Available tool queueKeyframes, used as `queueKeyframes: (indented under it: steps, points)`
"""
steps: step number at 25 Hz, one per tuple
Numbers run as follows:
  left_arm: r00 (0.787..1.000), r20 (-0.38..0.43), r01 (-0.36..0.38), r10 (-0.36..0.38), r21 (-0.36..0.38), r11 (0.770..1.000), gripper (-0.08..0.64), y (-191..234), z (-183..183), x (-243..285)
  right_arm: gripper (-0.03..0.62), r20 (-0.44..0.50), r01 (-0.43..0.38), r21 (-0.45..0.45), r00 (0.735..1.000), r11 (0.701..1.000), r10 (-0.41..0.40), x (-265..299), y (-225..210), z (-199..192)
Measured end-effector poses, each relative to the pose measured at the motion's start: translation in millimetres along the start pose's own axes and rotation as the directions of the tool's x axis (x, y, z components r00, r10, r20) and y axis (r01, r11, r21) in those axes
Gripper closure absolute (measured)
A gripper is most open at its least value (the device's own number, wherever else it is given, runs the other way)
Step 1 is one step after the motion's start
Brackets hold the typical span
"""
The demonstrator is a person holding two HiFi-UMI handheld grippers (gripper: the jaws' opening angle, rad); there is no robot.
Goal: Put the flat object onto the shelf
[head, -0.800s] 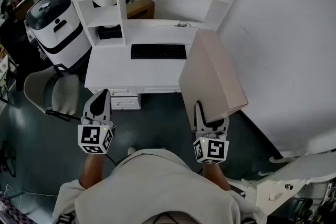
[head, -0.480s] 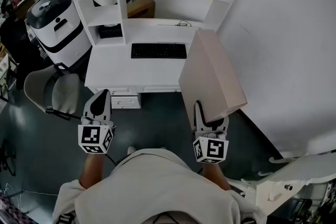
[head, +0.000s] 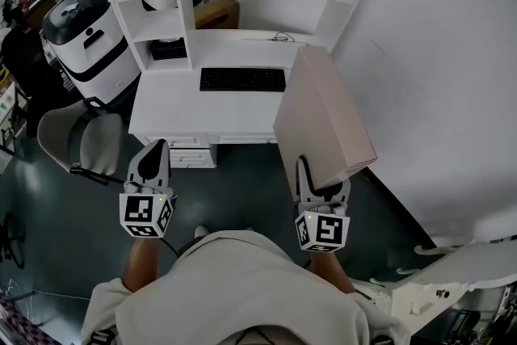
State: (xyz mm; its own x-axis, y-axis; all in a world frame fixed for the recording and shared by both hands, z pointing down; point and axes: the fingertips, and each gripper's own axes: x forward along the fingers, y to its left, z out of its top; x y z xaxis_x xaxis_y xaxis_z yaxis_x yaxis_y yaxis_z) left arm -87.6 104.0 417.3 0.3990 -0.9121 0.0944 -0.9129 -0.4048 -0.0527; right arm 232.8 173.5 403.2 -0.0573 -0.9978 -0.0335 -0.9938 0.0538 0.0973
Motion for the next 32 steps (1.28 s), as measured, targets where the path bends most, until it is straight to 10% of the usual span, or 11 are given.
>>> queueKeyframes:
  steps: [14, 32]
  points:
    - [0.998, -0.037, -0.046, 0.045, -0.009, 0.999, 0.568, -30.5, -11.5, 6.0, 0.312, 0.003, -0.047, 0.012, 0.999, 0.999, 0.047, 12.1, -30.1, -7.9]
    - [1.0, -0.004, 0.013, -0.014, -0.018, 1.0, 0.568, 47.7, -8.6, 116.1, 0.311, 0.018, 0.004, -0.011, 1.0, 1.0, -0.004, 122.5, -1.3, -4.5]
